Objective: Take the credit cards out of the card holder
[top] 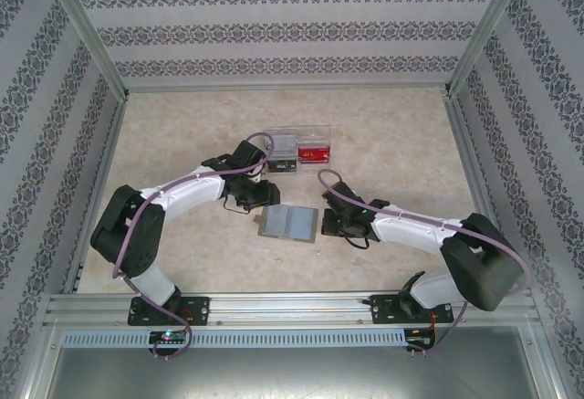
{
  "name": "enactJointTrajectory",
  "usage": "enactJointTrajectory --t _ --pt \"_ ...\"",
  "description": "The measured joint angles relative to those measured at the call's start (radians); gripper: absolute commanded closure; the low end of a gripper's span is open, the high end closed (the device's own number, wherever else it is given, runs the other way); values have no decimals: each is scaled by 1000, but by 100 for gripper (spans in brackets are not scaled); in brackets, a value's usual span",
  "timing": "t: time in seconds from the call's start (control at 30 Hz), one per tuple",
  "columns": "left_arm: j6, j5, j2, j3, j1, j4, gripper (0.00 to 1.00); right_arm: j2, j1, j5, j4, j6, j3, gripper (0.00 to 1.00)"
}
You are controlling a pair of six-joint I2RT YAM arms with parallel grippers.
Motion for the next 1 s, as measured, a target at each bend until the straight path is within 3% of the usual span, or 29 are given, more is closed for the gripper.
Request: enactJointTrajectory --t 0.57,1.0 --pt "11 23 75 -18 0 6 55 125 19 -43 49 -4 72 100" --pt "10 60 95 -29 1 37 54 128 24 -42 51 -4 74 100"
